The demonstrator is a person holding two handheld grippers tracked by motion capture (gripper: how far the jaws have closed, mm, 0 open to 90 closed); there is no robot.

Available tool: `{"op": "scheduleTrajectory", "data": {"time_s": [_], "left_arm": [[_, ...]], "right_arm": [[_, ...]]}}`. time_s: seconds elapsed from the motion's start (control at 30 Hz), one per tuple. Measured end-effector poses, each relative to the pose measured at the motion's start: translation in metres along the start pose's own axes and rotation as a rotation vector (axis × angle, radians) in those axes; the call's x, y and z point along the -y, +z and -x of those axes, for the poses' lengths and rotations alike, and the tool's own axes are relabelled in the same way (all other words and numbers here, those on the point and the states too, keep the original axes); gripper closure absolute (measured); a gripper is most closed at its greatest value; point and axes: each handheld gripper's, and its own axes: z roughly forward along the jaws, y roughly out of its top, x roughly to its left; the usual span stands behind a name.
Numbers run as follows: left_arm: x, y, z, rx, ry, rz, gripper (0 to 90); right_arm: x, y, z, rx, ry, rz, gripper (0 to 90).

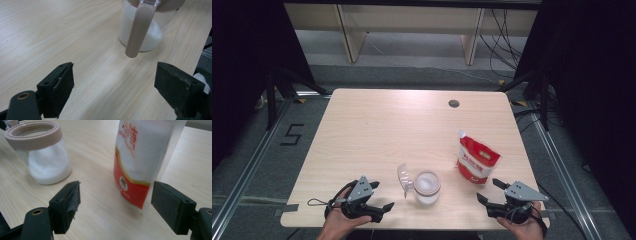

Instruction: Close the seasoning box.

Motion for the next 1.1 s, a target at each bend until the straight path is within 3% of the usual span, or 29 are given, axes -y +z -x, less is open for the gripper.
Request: {"op": "scheduleTrajectory", "data": {"time_s": [0.03, 0.07, 0.1, 0.13, 0.23, 0.27, 0.33, 0.37, 0.43, 0.53, 0.57, 0.6, 0.67, 0.7, 0.8, 0.83, 0.9, 0.97, 1.0, 1.07, 1.1], "left_arm": [[-0.001, -0.001, 0.002, 0.022, -0.029, 0.007, 15.5], [-0.001, -0.001, 0.002, 0.023, -0.031, 0.016, 15.5], [-0.001, -0.002, 0.001, 0.016, -0.014, 0.005, 15.5], [-0.001, -0.002, 0.002, 0.023, -0.032, 0.017, 15.5], [-0.002, -0.004, 0.003, 0.029, -0.030, 0.015, 19.0], [-0.002, -0.003, 0.005, 0.032, -0.039, 0.038, 22.4], [-0.003, -0.006, 0.005, 0.024, -0.028, 0.024, 28.5], [-0.003, -0.007, 0.005, 0.030, -0.029, 0.040, 28.5], [-0.006, -0.012, 0.006, 0.049, -0.057, 0.077, 41.0], [-0.010, -0.016, 0.008, 0.063, -0.062, 0.101, 48.1], [-0.011, -0.018, 0.009, 0.072, -0.071, 0.114, 55.1], [-0.014, -0.019, 0.011, 0.074, -0.060, 0.120, 62.9], [-0.016, -0.020, 0.013, 0.074, -0.049, 0.122, 66.3], [-0.019, -0.021, 0.015, 0.074, -0.030, 0.120, 73.1], [-0.023, -0.019, 0.018, 0.086, -0.031, 0.133, 79.8], [-0.026, -0.020, 0.018, 0.086, -0.007, 0.125, 81.3], [-0.028, -0.019, 0.019, 0.088, -0.011, 0.126, 84.6], [-0.031, -0.019, 0.020, 0.090, -0.006, 0.126, 86.9], [-0.032, -0.019, 0.020, 0.090, 0.016, 0.124, 88.0], [-0.033, -0.018, 0.022, 0.093, 0.003, 0.118, 88.9], [-0.035, -0.017, 0.022, 0.098, 0.018, 0.122, 89.0]], "right_arm": [[0.000, 0.000, 0.000, -0.002, 0.001, -0.010, 24.4], [0.000, 0.002, 0.002, 0.006, -0.035, 0.001, 24.4], [0.001, 0.001, -0.001, 0.000, 0.013, -0.019, 24.4], [0.000, 0.001, -0.001, 0.001, 0.010, -0.024, 24.5], [0.000, 0.002, 0.000, -0.005, -0.005, -0.022, 24.6], [0.000, 0.002, -0.002, 0.001, 0.006, -0.032, 24.7], [0.000, 0.002, -0.001, -0.003, -0.014, -0.042, 24.7], [0.000, 0.003, -0.002, -0.004, -0.009, -0.041, 24.7], [-0.002, 0.003, -0.004, -0.008, -0.015, -0.032, 25.0], [-0.001, 0.004, -0.003, -0.005, -0.023, -0.032, 25.2], [-0.001, 0.004, -0.003, -0.009, -0.025, -0.042, 25.3], [-0.001, 0.005, -0.002, -0.020, -0.034, -0.033, 25.6], [-0.001, 0.005, -0.002, -0.019, -0.033, -0.032, 25.6], [-0.001, 0.004, -0.003, -0.012, -0.026, -0.038, 25.7], [-0.001, 0.005, -0.002, -0.014, -0.028, -0.040, 25.7], [-0.001, 0.004, -0.004, -0.015, -0.002, -0.047, 25.7], [-0.001, 0.005, -0.003, -0.010, -0.025, -0.039, 25.7], [-0.001, 0.004, -0.005, -0.009, 0.000, -0.055, 25.7], [-0.001, 0.004, -0.005, -0.011, -0.005, -0.059, 25.7], [-0.001, 0.004, -0.005, -0.009, -0.004, -0.060, 25.7], [-0.001, 0.005, -0.003, -0.009, -0.031, -0.051, 25.7]]}}
